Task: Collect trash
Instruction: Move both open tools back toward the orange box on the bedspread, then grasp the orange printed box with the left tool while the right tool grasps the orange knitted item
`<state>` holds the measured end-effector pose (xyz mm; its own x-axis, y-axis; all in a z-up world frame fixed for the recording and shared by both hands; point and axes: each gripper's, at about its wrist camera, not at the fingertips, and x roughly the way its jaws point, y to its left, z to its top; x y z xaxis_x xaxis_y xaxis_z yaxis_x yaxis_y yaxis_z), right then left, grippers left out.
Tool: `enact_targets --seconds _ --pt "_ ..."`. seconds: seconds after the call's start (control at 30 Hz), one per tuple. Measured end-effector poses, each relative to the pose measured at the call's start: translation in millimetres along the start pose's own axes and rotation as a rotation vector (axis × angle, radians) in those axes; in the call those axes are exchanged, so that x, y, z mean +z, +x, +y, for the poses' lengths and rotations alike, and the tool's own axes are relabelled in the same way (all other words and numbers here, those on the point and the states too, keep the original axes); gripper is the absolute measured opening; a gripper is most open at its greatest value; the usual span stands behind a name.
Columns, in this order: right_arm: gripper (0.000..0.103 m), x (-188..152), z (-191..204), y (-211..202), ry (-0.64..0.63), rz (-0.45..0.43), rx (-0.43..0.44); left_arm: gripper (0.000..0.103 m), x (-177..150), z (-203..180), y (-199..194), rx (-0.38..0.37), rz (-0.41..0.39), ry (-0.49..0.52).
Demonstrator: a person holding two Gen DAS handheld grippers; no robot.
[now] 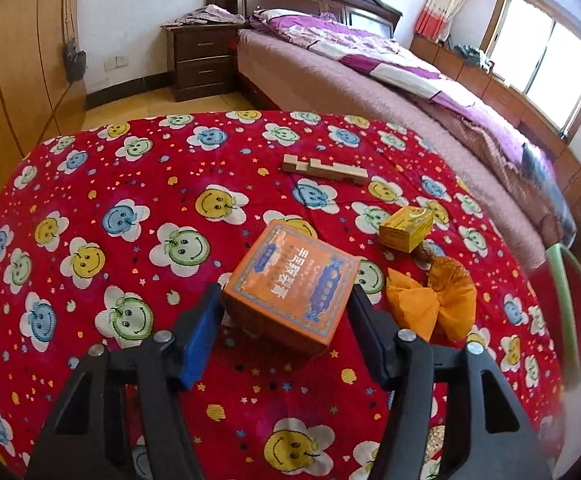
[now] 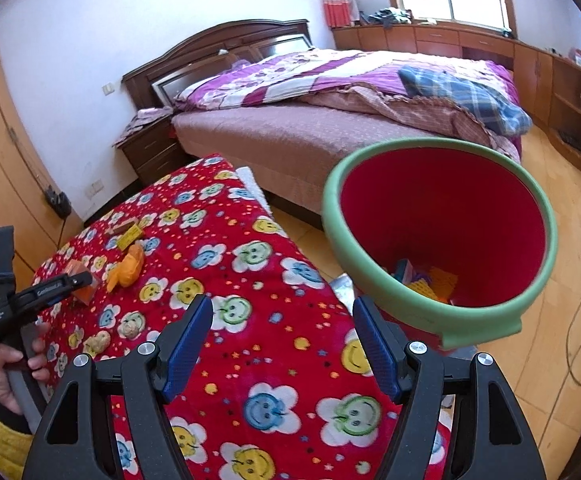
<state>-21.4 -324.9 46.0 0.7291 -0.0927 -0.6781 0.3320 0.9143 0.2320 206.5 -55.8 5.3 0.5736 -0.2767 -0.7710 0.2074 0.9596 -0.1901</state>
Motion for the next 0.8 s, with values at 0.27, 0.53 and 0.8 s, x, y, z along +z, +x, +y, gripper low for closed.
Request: enact_targets --seconds 0.27,0.53,0.8 --pt "0.074 23 38 13 -0.095 0.002 0.047 0.062 5 17 -24 0.068 -0.060 0.003" --pt "0.074 43 85 48 -0.168 0.038 0.102 0.062 8 51 -24 0.171 -0.084 -0.071" --pt "0.074 37 128 100 -0.220 0.102 0.143 0.062 5 66 -12 0.151 -0.075 -0.125"
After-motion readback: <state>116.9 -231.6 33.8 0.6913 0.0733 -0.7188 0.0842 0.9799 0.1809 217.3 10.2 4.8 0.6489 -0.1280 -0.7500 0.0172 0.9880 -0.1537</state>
